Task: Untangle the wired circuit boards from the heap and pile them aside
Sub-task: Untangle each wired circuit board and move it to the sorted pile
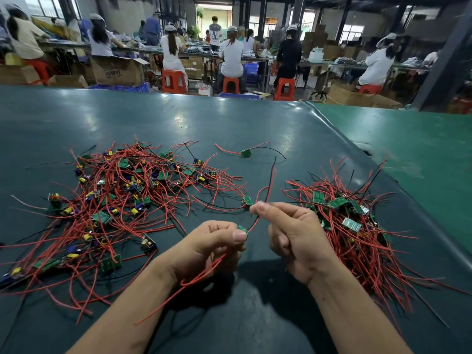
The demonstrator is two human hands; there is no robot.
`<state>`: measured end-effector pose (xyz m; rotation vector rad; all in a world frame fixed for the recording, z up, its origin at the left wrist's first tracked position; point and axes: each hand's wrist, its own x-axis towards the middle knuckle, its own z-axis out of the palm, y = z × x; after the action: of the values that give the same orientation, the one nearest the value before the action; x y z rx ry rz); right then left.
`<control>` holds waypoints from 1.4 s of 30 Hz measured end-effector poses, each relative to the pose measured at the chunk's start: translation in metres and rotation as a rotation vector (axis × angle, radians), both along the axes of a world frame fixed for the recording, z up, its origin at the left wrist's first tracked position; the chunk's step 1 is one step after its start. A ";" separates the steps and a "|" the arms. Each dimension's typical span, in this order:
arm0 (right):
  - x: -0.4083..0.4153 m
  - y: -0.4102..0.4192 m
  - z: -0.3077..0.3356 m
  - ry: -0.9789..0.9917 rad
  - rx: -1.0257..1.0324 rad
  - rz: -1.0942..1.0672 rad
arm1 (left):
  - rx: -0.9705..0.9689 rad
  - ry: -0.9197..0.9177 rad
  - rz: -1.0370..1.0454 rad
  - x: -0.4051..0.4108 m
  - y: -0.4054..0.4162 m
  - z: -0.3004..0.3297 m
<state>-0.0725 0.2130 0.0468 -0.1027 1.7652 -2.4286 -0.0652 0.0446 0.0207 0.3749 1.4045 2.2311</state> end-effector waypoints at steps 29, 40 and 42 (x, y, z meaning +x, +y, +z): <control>0.010 -0.016 -0.016 0.382 0.156 0.095 | 0.208 -0.037 0.275 0.001 0.001 0.005; 0.002 -0.019 -0.017 0.264 0.021 -0.160 | 0.112 -0.088 0.338 0.001 0.014 0.003; 0.001 -0.021 -0.020 0.225 0.005 -0.178 | 0.099 -0.041 0.374 0.000 0.014 0.001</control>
<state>-0.0718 0.1920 0.0272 -0.2359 1.9500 -2.6271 -0.0651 0.0588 0.0219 0.1012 1.4407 2.5969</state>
